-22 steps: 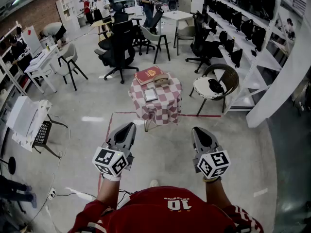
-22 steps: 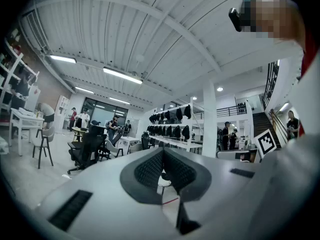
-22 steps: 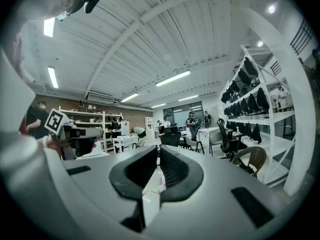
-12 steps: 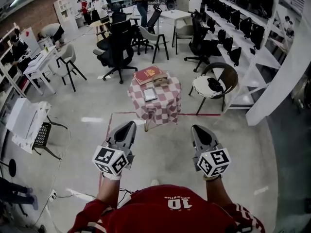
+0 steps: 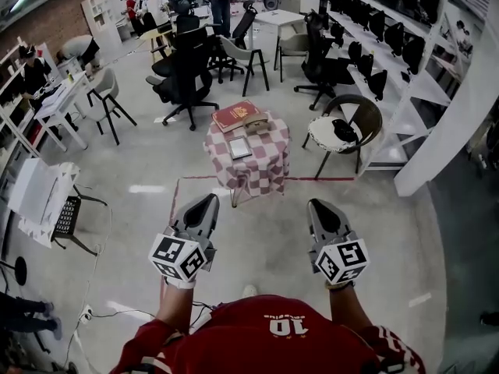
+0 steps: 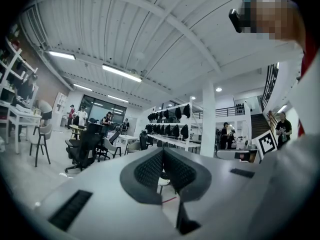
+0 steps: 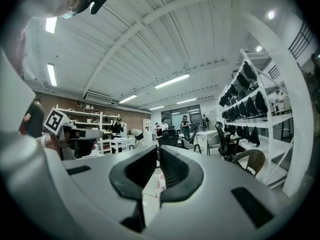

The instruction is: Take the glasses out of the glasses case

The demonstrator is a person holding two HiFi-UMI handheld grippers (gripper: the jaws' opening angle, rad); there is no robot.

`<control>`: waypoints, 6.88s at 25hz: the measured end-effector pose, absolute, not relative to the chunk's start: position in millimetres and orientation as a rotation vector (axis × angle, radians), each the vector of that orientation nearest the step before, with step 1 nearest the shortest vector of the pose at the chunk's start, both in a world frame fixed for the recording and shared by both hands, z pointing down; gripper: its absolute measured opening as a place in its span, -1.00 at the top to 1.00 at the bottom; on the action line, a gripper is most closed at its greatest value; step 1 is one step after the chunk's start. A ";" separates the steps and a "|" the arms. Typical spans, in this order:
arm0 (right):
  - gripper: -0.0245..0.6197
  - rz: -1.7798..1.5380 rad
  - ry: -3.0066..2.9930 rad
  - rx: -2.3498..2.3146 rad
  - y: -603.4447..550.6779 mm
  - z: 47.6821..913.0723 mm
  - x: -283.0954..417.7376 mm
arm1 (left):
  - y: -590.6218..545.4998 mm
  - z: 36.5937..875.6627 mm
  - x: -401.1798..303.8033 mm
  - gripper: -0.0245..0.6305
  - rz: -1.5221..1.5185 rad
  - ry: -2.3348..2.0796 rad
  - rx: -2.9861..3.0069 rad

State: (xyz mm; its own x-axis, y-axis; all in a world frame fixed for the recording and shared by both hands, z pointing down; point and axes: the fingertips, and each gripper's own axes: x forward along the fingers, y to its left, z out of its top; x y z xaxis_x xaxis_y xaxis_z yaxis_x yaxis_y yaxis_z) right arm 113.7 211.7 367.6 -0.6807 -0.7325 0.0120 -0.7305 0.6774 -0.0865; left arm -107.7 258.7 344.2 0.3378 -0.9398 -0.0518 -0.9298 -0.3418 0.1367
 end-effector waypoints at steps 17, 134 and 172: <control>0.83 -0.186 2.861 -1.248 180.8 374.1 82.0 | 214.6 351.1 -137.6 0.90 -0.241 -1.683 2.516; 0.83 -0.364 3.012 -1.015 -294.6 425.0 15.1 | -338.0 512.8 -143.1 0.60 0.612 -1.567 2.598; 0.83 -0.564 2.959 -1.329 -368.9 507.1 -23.3 | -497.1 794.6 -181.9 0.60 1.172 -1.163 2.383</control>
State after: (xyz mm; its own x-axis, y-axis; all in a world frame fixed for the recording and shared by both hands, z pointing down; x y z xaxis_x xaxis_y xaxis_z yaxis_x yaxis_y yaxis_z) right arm -23.3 -368.9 507.1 -0.6647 -0.6956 0.2726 -0.7471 0.6179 -0.2452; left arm -181.9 -497.1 794.6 0.3611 -0.5526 0.7512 -0.7469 -0.6537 -0.1218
